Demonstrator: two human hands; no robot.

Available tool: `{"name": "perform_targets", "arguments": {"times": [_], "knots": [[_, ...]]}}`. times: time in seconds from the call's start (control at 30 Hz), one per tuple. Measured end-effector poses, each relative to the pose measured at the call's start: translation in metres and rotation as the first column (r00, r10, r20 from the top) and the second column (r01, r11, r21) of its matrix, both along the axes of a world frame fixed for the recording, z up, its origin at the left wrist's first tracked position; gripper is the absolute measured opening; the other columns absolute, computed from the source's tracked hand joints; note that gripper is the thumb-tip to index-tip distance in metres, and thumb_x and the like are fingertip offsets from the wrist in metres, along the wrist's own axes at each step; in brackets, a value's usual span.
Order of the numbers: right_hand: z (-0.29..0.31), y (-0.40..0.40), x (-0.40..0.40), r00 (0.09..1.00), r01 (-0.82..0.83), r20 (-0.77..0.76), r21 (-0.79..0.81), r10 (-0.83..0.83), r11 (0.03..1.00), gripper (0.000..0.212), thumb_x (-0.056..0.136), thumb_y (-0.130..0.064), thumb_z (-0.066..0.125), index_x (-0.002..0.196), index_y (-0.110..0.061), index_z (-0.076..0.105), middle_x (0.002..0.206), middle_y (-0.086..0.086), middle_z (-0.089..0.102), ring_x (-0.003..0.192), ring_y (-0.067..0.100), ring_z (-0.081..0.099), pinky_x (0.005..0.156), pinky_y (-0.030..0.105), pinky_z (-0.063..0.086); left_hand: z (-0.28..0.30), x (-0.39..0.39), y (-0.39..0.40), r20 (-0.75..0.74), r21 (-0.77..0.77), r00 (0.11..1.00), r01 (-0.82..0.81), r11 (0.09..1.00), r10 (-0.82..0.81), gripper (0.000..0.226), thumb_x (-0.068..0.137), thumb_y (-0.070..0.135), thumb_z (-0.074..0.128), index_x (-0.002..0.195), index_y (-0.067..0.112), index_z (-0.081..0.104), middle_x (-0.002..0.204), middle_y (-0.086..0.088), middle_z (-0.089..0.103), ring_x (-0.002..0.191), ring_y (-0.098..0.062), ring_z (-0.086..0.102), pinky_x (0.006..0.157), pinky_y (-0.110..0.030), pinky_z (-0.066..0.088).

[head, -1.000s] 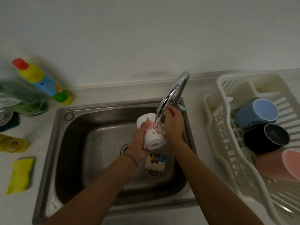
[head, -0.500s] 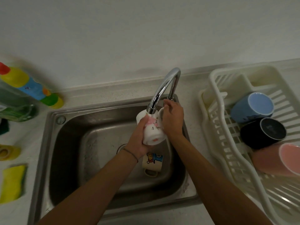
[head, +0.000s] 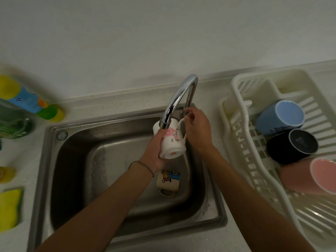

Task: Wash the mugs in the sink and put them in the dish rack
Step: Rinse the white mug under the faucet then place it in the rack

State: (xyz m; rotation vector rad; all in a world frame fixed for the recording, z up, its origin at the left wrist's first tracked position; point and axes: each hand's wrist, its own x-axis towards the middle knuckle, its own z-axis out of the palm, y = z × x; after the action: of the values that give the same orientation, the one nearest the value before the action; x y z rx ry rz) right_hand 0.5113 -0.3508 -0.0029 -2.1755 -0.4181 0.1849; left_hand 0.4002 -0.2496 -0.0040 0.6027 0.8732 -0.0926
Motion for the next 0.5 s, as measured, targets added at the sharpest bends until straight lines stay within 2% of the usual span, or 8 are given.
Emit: {"name": "perform_targets", "arguments": {"times": [0.1, 0.17, 0.27, 0.37, 0.43, 0.5], "knots": [[0.007, -0.023, -0.012, 0.970, -0.090, 0.197, -0.265, 0.145, 0.960, 0.029, 0.102, -0.024, 0.048, 0.129, -0.022, 0.059, 0.120, 0.002, 0.060, 0.107, 0.015, 0.053, 0.084, 0.024, 0.040, -0.001, -0.007, 0.002, -0.069, 0.070, 0.997, 0.039, 0.997, -0.034, 0.068, 0.077, 0.039, 0.083, 0.135, 0.012, 0.060, 0.126, -0.021, 0.070, 0.095, -0.032, 0.072, 0.080, -0.050, 0.063], [0.012, -0.038, -0.027, 0.918, -0.165, 0.259, -0.441, 0.301, 0.882, 0.034, 0.099, -0.025, 0.053, 0.132, -0.024, 0.058, 0.123, 0.002, 0.059, 0.107, 0.018, 0.055, 0.080, 0.023, 0.039, -0.003, -0.013, 0.004, -0.115, 0.118, 0.993, 0.044, 0.992, -0.031, 0.059, 0.085, 0.042, 0.078, 0.134, 0.012, 0.060, 0.121, -0.021, 0.072, 0.096, -0.034, 0.073, 0.072, -0.049, 0.064], [0.021, -0.048, -0.048, 0.871, -0.324, 0.112, -0.600, 0.478, 0.731, 0.046, 0.098, -0.035, 0.054, 0.143, -0.028, 0.046, 0.121, 0.000, 0.058, 0.104, 0.017, 0.056, 0.078, 0.026, 0.043, -0.002, -0.022, 0.008, -0.193, 0.228, 0.980, 0.097, 0.969, -0.052, 0.056, 0.085, 0.044, 0.077, 0.131, 0.014, 0.062, 0.113, -0.019, 0.075, 0.088, -0.033, 0.075, 0.062, -0.043, 0.062], [0.030, -0.051, -0.059, 0.855, -0.329, 0.105, -0.648, 0.508, 0.687, 0.042, 0.098, -0.038, 0.053, 0.139, -0.028, 0.049, 0.117, -0.002, 0.057, 0.102, 0.016, 0.055, 0.078, 0.027, 0.044, 0.006, -0.035, 0.009, -0.200, 0.295, 0.974, 0.168, 0.941, -0.111, 0.052, 0.087, 0.043, 0.075, 0.126, 0.012, 0.064, 0.107, -0.021, 0.075, 0.074, -0.028, 0.075, 0.053, -0.036, 0.059], [0.038, -0.051, -0.066, 0.838, -0.334, 0.104, -0.679, 0.536, 0.654, 0.035, 0.098, -0.039, 0.054, 0.130, -0.026, 0.055, 0.113, -0.001, 0.056, 0.098, 0.015, 0.053, 0.081, 0.029, 0.047, 0.014, -0.044, 0.011, -0.203, 0.309, 0.964, 0.229, 0.923, -0.171, 0.051, 0.087, 0.047, 0.072, 0.124, 0.013, 0.064, 0.103, -0.020, 0.076, 0.071, -0.027, 0.075, 0.055, -0.036, 0.059], [0.045, -0.052, -0.071, 0.819, -0.350, 0.081, -0.715, 0.568, 0.606, 0.033, 0.098, -0.042, 0.054, 0.125, -0.023, 0.057, 0.112, 0.001, 0.056, 0.096, 0.015, 0.053, 0.083, 0.030, 0.046, 0.020, -0.049, 0.014, -0.211, 0.307, 0.953, 0.276, 0.911, -0.218, 0.051, 0.089, 0.052, 0.070, 0.123, 0.015, 0.064, 0.102, -0.018, 0.077, 0.077, -0.029, 0.075, 0.068, -0.043, 0.062]]}}
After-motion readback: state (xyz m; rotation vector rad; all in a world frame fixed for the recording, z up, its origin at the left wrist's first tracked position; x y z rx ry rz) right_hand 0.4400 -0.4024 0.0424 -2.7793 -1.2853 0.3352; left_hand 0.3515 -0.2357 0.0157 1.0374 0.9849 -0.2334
